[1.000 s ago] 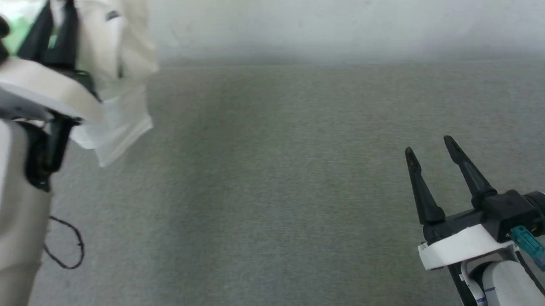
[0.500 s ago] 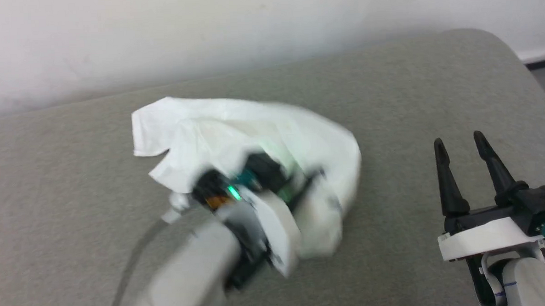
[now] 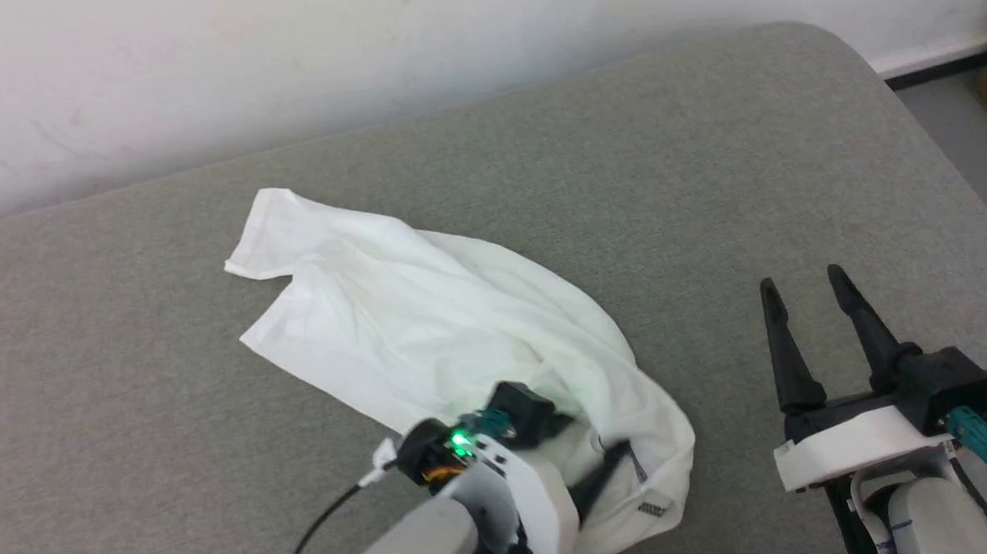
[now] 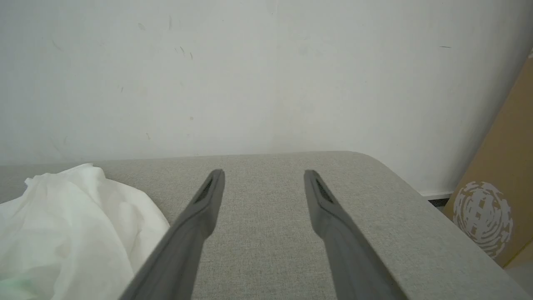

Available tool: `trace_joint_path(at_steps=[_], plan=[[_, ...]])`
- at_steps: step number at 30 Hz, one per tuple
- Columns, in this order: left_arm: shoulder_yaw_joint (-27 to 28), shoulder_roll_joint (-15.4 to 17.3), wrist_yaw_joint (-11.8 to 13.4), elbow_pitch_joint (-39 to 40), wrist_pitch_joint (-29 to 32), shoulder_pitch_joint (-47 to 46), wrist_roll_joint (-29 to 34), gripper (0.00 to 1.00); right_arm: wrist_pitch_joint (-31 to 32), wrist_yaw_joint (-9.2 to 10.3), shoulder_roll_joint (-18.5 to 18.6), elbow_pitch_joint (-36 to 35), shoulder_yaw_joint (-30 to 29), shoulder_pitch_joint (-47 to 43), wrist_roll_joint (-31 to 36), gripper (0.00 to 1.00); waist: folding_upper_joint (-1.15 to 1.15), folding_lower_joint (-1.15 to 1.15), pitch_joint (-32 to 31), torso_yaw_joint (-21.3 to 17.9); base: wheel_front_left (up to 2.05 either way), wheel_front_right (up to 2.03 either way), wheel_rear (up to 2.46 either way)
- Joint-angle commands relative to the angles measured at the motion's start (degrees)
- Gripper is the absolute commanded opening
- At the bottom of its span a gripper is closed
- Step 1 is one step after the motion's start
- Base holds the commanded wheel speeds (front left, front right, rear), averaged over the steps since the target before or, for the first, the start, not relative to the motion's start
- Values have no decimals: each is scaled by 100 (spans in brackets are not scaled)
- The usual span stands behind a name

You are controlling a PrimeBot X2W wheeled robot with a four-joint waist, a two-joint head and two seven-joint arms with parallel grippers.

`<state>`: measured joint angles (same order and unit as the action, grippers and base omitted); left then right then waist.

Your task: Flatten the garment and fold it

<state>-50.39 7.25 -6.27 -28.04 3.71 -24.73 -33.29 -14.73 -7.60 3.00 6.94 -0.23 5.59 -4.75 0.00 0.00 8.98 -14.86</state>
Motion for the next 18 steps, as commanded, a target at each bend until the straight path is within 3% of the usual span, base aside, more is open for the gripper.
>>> trace_joint_path(at_steps=[1,7,11,18], plan=[[154,100,84,51,-175,-32,-66,100,-27,11,-13,38,25,-48,76,100,0,0,-336,380,0,0,0],[796,575,334,753,-378,-89,-358,100,-27,11,-13,125,56,-103,260,100,0,0,-681,900,0,0,0],[1326,1136,707,1398,-527,-34,-397,100,-27,11,-13,161,82,-150,347,100,0,0,-811,1197,0,0,0],[2289,1816,1462,2070,-1505,620,-322,100,75,11,-13,176,199,-138,413,100,0,0,-857,1628,0,0,0]])
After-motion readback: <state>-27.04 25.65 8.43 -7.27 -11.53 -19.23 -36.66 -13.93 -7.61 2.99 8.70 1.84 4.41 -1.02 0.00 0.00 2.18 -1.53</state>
